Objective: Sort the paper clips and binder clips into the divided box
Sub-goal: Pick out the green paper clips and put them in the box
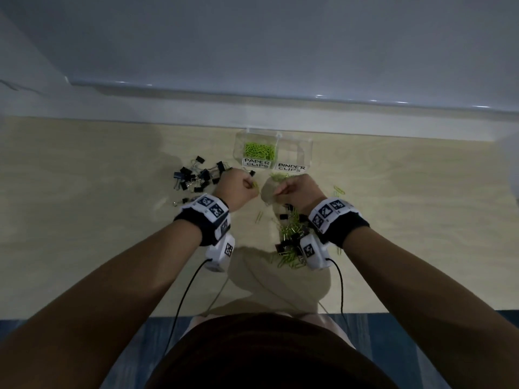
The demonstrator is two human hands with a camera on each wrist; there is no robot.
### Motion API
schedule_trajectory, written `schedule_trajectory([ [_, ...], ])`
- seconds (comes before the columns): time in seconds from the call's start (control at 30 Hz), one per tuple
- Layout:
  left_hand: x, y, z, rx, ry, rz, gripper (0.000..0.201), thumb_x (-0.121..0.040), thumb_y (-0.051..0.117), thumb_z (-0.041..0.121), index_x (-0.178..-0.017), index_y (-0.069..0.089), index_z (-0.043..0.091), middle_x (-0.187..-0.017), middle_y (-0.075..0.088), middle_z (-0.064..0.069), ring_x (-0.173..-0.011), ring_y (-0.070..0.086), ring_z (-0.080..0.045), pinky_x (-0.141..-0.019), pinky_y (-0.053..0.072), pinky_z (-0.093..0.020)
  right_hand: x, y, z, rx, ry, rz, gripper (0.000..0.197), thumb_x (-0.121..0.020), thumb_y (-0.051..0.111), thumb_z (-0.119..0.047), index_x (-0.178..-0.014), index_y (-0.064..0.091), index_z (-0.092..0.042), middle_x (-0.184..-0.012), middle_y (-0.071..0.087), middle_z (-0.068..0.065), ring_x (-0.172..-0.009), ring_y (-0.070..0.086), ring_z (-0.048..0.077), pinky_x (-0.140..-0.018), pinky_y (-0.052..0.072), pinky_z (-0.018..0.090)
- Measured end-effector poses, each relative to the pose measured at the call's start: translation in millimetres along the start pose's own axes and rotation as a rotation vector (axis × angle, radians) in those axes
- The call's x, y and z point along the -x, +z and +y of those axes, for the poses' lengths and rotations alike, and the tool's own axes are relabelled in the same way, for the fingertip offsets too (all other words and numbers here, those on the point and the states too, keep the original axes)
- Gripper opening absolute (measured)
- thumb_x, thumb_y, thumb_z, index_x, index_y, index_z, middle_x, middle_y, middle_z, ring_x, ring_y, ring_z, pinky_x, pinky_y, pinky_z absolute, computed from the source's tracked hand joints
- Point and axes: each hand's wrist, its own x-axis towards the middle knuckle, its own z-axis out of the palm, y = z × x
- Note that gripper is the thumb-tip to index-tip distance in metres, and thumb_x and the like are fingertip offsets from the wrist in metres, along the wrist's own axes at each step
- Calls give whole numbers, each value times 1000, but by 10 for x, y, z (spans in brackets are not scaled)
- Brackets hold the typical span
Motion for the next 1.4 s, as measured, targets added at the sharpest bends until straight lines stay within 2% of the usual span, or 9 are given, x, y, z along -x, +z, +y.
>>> schedule_trajectory([
  [0.17,-429,-299,284,45,36,167,10,-78,65,9,-69,62,5,-70,61,-7,-64,53,-16,-59,37,-18,-323,-239,-414,-97,-94,109,9,-73,69,6,-71,69,-2,-65,68,8,-53,62,5,-50,49,16],
  [0.37,-869,-298,458,-174,65,175,16,-81,60,9,-89,71,0,-90,71,-18,-85,65,-31,-79,53,-35,-759,-261,-709,70,-137,281,11,-72,72,-5,-69,69,-15,-76,71,4,-68,65,15,-63,53,23],
  [0.47,-834,-221,453,-355,128,111,27,-85,58,10,-112,64,4,-115,63,-16,-106,58,-32,-91,46,-36,-713,-259,-646,235,-192,252,14,-74,72,-6,-86,72,-12,-88,72,5,-79,65,15,-75,53,23],
  [0.57,-494,-121,401,-366,302,150,28,-88,57,12,-115,62,10,-117,58,-9,-108,53,-26,-90,43,-35,-433,-289,-420,383,-242,178,15,-80,64,-3,-90,71,-12,-91,72,5,-81,65,15,-81,55,28],
  [0.7,114,225,222,-280,416,-138,14,-91,56,19,-99,67,14,-108,63,-3,-84,54,-9,-85,49,-26,174,-319,65,417,-188,34,17,-84,58,-2,-85,71,-13,-85,71,3,-71,64,12,-78,54,22],
  [0.87,566,634,0,-346,472,-435,20,-92,52,17,-104,67,12,-101,61,-3,-89,54,-14,-82,46,-27,703,-177,536,446,-150,-23,13,-81,63,-5,-83,72,-14,-85,71,2,-71,60,10,-76,53,24],
  [1.0,628,792,-78,-340,402,-370,23,-93,51,18,-108,68,13,-102,60,-7,-93,56,-21,-81,47,-33,888,68,769,496,-157,39,16,-77,71,-18,-92,71,-14,-92,65,7,-80,61,24,-75,53,40],
  [1.17,681,897,0,-404,379,-305,30,-86,62,27,-113,64,13,-105,60,-7,-96,57,-24,-81,47,-36,972,260,794,516,-149,150,22,-77,69,-21,-96,69,-10,-99,59,10,-89,59,29,-73,50,35],
  [1.4,737,893,-15,-238,279,-214,26,-76,69,11,-100,59,14,-96,61,-6,-87,58,-24,-74,50,-35,998,250,773,422,-140,186,18,-72,68,-17,-89,67,-11,-91,59,7,-80,59,27,-67,49,34],
])
